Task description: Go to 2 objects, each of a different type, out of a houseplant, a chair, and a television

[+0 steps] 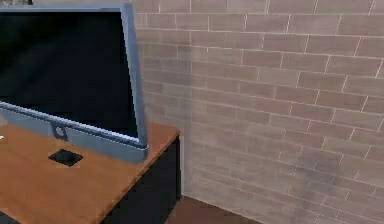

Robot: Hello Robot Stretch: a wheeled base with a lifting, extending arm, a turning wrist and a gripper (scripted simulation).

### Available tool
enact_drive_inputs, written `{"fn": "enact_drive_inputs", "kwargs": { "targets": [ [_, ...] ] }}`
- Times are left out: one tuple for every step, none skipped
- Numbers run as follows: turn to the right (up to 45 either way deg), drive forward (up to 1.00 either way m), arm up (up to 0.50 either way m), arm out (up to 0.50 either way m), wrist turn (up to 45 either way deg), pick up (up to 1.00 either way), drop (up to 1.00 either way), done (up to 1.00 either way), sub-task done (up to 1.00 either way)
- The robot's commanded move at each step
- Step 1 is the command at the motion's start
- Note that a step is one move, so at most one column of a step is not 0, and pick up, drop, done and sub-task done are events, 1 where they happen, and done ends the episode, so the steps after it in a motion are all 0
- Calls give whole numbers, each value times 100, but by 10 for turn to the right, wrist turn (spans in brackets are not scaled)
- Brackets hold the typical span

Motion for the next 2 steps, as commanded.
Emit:
{"fn": "enact_drive_inputs", "kwargs": {
  "targets": [
    [-330,0,0,0,0,0,0,0,0],
    [0,0,0,0,0,0,0,100,0]
  ]
}}
